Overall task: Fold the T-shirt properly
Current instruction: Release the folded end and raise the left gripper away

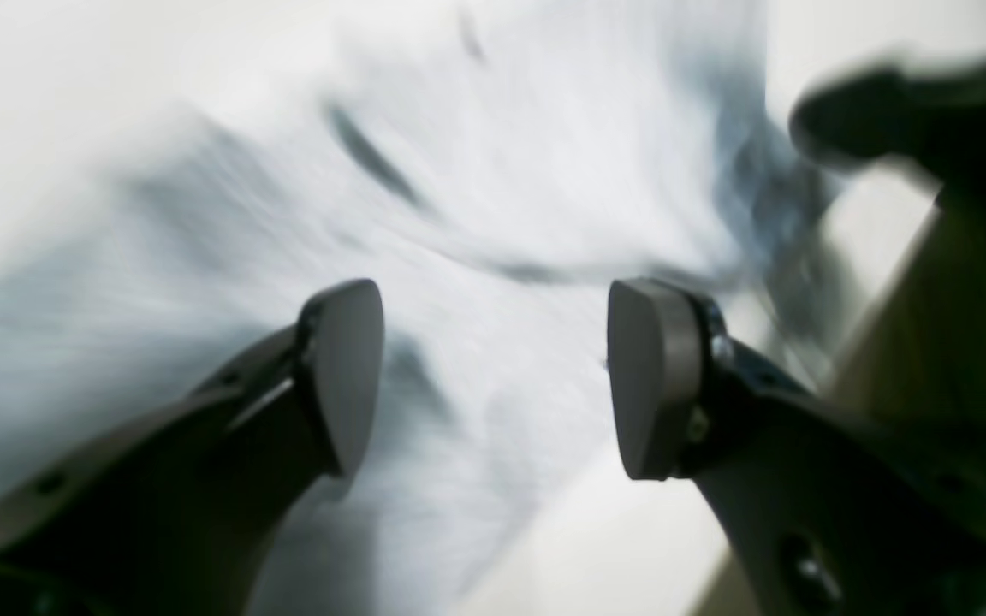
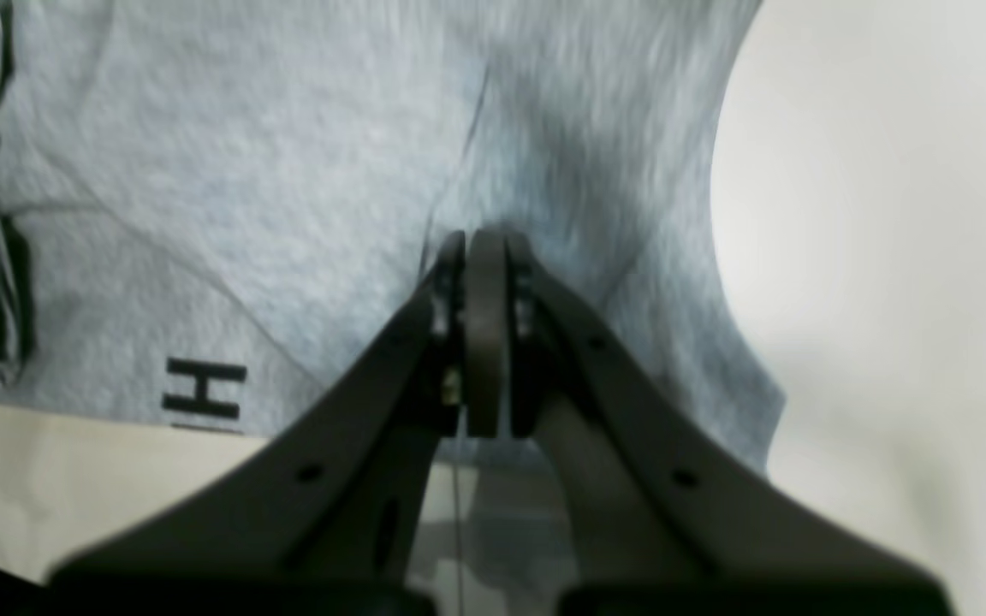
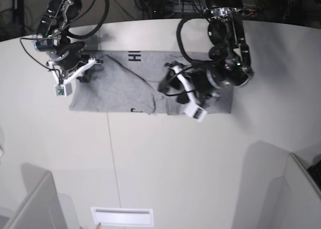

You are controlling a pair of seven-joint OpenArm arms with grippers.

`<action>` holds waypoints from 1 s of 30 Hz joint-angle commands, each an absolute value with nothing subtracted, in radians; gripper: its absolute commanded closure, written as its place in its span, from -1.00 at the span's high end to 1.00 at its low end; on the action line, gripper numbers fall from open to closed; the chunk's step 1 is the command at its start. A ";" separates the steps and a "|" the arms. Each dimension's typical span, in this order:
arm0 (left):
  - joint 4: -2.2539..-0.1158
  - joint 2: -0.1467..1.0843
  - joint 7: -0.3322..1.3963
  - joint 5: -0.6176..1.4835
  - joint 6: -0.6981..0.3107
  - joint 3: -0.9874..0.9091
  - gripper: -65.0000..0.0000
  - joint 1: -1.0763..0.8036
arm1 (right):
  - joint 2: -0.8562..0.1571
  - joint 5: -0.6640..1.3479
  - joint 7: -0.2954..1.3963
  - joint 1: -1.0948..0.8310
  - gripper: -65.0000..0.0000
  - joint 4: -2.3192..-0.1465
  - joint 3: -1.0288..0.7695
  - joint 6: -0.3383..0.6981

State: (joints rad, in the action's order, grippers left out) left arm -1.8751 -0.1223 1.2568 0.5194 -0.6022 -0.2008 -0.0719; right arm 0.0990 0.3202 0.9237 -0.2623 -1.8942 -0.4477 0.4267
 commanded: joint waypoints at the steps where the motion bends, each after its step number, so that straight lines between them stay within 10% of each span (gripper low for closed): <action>1: -1.906 -0.084 1.268 0.524 -0.602 -0.254 -0.12 -0.081 | 0.096 0.335 0.903 -0.246 -1.00 -1.919 -0.450 0.420; 4: -1.940 -0.008 1.323 0.527 -0.607 -0.401 -1.00 -0.096 | 0.093 0.335 0.906 -0.206 -1.00 -1.922 -0.450 0.420; 8: -1.943 0.102 1.325 0.527 -0.607 -0.582 -1.00 -0.134 | 0.091 0.335 0.989 -0.128 0.43 -1.916 -0.542 0.420; 10: -1.943 0.151 1.325 0.527 -0.610 -0.654 -1.00 -0.162 | 0.088 0.335 1.023 -0.085 0.76 -1.888 -0.619 0.421; 30: -1.922 0.213 1.322 0.516 -0.698 -0.886 -1.00 -0.222 | 0.065 0.337 1.092 -0.035 0.77 -1.546 -0.621 0.512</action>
